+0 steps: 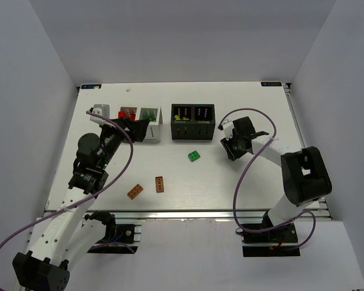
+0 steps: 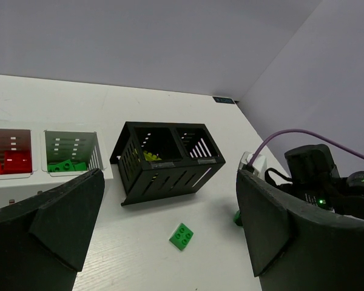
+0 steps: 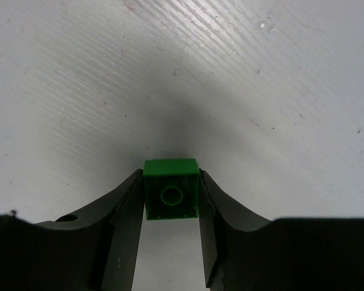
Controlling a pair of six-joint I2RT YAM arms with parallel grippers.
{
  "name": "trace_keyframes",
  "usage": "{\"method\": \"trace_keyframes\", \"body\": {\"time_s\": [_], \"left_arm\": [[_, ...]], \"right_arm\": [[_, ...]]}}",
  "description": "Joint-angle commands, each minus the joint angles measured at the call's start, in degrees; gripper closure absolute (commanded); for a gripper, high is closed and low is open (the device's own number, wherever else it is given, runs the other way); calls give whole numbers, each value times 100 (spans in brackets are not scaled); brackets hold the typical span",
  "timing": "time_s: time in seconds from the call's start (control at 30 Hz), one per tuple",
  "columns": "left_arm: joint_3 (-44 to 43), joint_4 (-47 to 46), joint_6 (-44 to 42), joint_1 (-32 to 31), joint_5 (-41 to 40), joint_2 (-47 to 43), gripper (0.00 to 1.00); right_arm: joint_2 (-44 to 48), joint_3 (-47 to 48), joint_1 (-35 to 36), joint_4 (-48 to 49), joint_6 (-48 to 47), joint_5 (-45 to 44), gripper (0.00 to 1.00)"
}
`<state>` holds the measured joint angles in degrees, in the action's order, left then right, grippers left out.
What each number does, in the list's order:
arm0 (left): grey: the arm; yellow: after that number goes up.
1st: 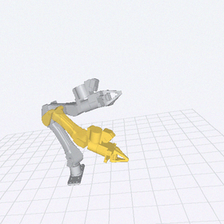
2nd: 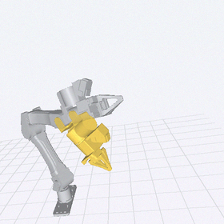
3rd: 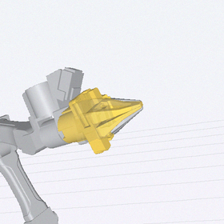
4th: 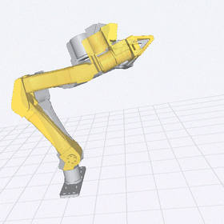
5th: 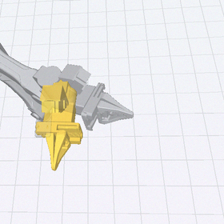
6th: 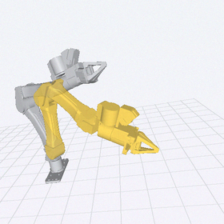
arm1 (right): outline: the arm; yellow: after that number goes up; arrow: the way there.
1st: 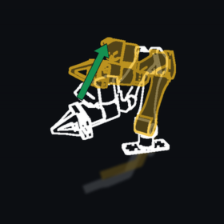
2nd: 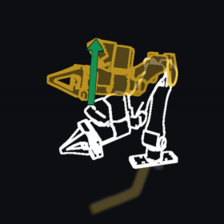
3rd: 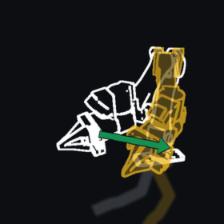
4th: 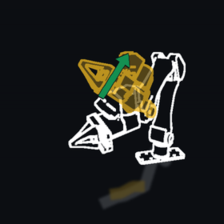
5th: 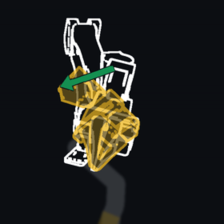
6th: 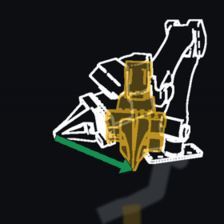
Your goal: Sort the legos into containers by color
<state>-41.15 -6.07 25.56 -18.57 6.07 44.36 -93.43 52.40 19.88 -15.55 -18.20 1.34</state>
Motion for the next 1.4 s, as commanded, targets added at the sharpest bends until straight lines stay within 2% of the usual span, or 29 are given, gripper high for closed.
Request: {"method": "trace_keyframes", "body": {"time_s": [0.0,0.03,0.1,0.2,0.27,0.33,0.47,0.5,0.63,0.7,0.83,0.93,1.07,1.37], "left_arm": [[-25,-26,-16,-24,35,-112,2],[-25,-18,-16,-24,26,-129,2],[-16,-17,-25,-33,9,-155,2],[-51,35,-42,-77,-17,-217,2],[-34,9,-95,-103,-35,-349,2],[-16,44,-121,-112,-131,-506,2],[-34,176,-376,-112,-527,-735,2],[-25,185,-394,-112,-693,-779,2],[72,79,-429,-112,-730,-894,2],[45,88,-438,-112,-677,-868,2],[54,97,-447,-112,-659,-894,2],[63,97,-447,-112,-685,-920,2],[63,97,-482,-112,-712,-903,2],[36,158,-561,-103,-756,-868,2]], "right_arm": [[8,261,-19,-290,36,261,78],[78,288,-19,-334,35,348,91],[482,297,68,-431,-26,759,97],[1273,297,226,-344,-271,1462,100],[1589,480,568,-299,-543,1614,100],[1530,744,1025,-369,-781,1667,100],[810,1867,1492,-423,-932,2018,100],[635,2392,1580,-344,-801,2193,100],[-699,3827,1738,-115,-580,2581,100],[-1140,4511,1835,-45,-554,2547,100],[-2063,5181,2151,271,-754,2187,97],[-2695,6154,2292,-70,-782,2010,97],[-3006,6589,2433,-27,-694,1853,97],[-3304,6712,2582,509,-1063,1140,95]]}}
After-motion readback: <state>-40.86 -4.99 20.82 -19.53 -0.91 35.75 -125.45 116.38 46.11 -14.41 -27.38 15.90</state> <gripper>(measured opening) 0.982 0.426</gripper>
